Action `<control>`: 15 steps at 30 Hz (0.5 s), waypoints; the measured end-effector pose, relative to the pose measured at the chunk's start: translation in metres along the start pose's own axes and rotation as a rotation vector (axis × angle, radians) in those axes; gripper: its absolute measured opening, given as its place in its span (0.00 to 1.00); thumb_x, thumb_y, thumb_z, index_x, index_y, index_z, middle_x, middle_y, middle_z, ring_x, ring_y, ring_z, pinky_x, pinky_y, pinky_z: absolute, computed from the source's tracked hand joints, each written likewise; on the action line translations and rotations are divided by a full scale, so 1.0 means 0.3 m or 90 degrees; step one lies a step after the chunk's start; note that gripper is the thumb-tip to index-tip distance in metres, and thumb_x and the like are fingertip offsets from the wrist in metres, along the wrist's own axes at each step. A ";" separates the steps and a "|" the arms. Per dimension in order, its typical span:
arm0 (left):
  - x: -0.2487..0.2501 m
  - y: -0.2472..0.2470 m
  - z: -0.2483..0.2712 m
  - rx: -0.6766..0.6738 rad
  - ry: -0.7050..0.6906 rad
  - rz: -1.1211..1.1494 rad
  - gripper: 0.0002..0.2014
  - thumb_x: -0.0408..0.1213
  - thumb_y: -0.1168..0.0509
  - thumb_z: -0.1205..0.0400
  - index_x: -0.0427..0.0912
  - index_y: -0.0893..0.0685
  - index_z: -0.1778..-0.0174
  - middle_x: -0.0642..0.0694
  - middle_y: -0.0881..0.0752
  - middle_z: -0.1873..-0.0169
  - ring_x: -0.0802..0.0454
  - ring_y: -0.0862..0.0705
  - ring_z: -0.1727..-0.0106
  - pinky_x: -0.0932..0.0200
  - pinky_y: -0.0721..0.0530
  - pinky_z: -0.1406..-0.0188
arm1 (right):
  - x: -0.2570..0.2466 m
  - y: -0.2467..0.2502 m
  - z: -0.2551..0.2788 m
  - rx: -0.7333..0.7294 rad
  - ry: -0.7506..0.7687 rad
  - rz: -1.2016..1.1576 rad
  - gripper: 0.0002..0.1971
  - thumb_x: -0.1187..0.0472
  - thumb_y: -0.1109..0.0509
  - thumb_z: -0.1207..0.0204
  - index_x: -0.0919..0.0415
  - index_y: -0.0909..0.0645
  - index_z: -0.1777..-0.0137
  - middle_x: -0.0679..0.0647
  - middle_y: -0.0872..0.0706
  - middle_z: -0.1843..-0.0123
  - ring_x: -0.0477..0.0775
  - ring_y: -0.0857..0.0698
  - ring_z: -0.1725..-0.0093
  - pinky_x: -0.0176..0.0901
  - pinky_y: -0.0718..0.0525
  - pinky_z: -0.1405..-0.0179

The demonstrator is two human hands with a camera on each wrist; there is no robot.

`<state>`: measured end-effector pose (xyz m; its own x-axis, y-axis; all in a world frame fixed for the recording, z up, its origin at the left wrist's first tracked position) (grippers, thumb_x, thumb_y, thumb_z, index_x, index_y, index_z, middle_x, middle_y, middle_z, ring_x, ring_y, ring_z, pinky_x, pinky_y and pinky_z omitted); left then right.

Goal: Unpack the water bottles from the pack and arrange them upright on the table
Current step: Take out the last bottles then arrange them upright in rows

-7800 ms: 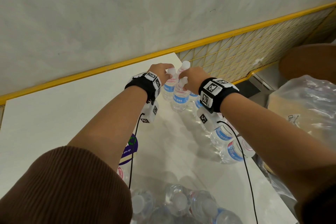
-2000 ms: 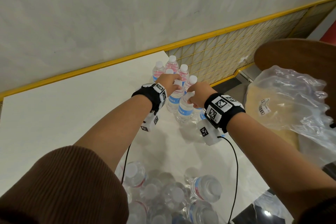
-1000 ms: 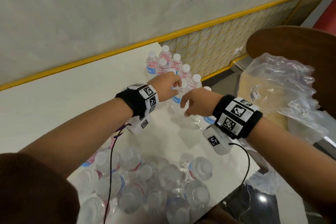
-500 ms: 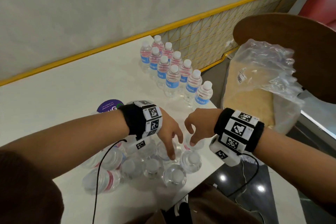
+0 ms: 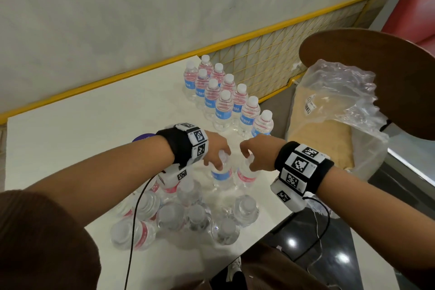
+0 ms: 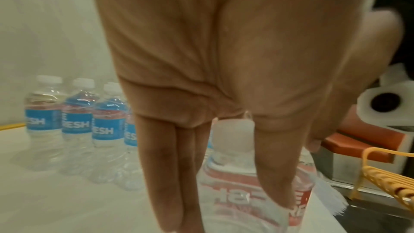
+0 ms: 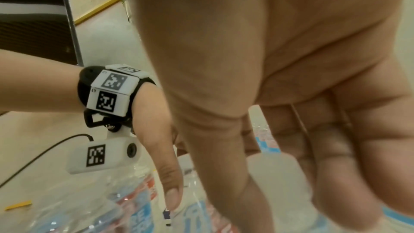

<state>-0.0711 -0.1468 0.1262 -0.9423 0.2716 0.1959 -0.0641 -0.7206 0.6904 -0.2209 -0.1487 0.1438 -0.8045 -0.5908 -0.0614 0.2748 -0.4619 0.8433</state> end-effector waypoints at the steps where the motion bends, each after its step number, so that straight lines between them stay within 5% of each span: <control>1: -0.005 0.016 -0.008 0.023 0.009 0.008 0.32 0.44 0.29 0.22 0.45 0.31 0.22 0.44 0.14 0.50 0.44 0.11 0.52 0.55 0.16 0.45 | 0.012 0.003 -0.008 0.016 -0.008 -0.005 0.15 0.60 0.31 0.26 0.59 0.24 0.40 0.52 0.24 0.56 0.54 0.26 0.57 0.36 0.34 0.73; 3: -0.018 0.048 -0.032 0.074 0.028 0.037 0.32 0.43 0.29 0.22 0.43 0.31 0.22 0.45 0.19 0.55 0.43 0.12 0.52 0.54 0.16 0.45 | 0.038 0.012 -0.026 0.052 -0.026 -0.032 0.15 0.61 0.31 0.25 0.58 0.25 0.39 0.55 0.21 0.53 0.56 0.23 0.54 0.40 0.29 0.66; 6: -0.041 0.083 -0.075 0.154 0.040 0.043 0.28 0.46 0.30 0.21 0.44 0.28 0.26 0.42 0.17 0.41 0.45 0.17 0.53 0.53 0.18 0.46 | 0.077 0.021 -0.051 0.102 -0.050 -0.071 0.16 0.62 0.32 0.24 0.58 0.25 0.36 0.57 0.20 0.49 0.57 0.21 0.51 0.42 0.28 0.58; 11: -0.080 0.097 -0.126 0.269 0.023 0.081 0.26 0.44 0.31 0.21 0.46 0.26 0.27 0.43 0.21 0.32 0.42 0.22 0.32 0.51 0.24 0.34 | 0.116 0.019 -0.074 0.136 -0.071 -0.102 0.19 0.61 0.31 0.24 0.58 0.24 0.33 0.60 0.17 0.41 0.61 0.19 0.40 0.45 0.23 0.50; 15: -0.104 0.112 -0.134 0.298 0.003 0.177 0.21 0.38 0.31 0.21 0.45 0.20 0.32 0.43 0.17 0.35 0.44 0.20 0.35 0.54 0.23 0.37 | 0.131 0.016 -0.075 0.149 -0.064 -0.115 0.17 0.65 0.34 0.23 0.60 0.21 0.34 0.61 0.17 0.40 0.62 0.20 0.38 0.42 0.27 0.51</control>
<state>-0.0570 -0.2052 0.1153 -0.9043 0.1069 0.4132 0.3404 -0.4035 0.8493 -0.2392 -0.1890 0.1333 -0.8807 -0.4390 -0.1777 0.0036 -0.3813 0.9244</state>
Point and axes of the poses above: each hand's wrist, its own z-axis away from the middle knuckle, its own y-axis out of the back of the hand, x = y × z, the point moved 1 cm from there along -z, towards the middle knuckle
